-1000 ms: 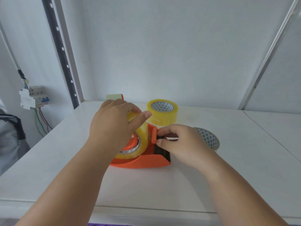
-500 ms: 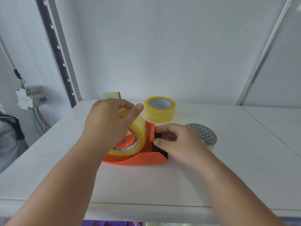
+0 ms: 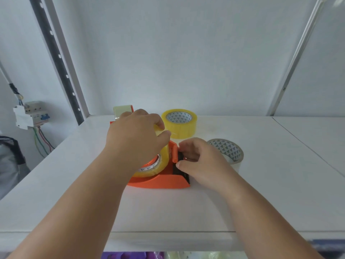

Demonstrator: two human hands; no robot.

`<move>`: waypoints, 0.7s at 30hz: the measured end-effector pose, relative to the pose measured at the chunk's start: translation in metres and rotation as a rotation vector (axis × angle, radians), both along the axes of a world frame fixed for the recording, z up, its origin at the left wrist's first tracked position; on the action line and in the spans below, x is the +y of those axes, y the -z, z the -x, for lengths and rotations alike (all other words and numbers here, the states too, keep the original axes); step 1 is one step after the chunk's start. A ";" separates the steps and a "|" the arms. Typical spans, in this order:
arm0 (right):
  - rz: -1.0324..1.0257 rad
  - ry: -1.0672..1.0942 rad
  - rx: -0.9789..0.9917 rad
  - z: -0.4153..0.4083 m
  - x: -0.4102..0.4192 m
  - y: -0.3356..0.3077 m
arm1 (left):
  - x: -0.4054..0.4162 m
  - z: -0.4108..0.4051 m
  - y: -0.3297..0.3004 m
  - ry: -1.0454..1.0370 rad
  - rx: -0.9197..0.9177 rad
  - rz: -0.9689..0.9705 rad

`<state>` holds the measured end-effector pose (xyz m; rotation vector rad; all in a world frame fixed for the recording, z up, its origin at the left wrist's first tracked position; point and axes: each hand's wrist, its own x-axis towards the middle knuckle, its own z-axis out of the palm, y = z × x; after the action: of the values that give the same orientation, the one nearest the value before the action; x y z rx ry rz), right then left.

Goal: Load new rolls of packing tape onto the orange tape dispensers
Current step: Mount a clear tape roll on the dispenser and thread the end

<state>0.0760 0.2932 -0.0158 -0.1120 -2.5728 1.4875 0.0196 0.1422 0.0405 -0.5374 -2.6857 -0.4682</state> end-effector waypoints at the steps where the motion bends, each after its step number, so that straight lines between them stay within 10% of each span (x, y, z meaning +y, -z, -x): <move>1: -0.008 -0.004 0.012 -0.001 -0.001 -0.001 | 0.001 0.000 0.000 0.002 0.009 0.020; 21: -0.753 -0.168 0.238 0.005 -0.011 -0.013 | -0.013 0.000 0.003 -0.057 -0.111 -0.270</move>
<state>0.0715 0.2823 -0.0026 0.3572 -2.7837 0.4412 0.0198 0.1287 0.0378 -0.3657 -2.6719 -0.8506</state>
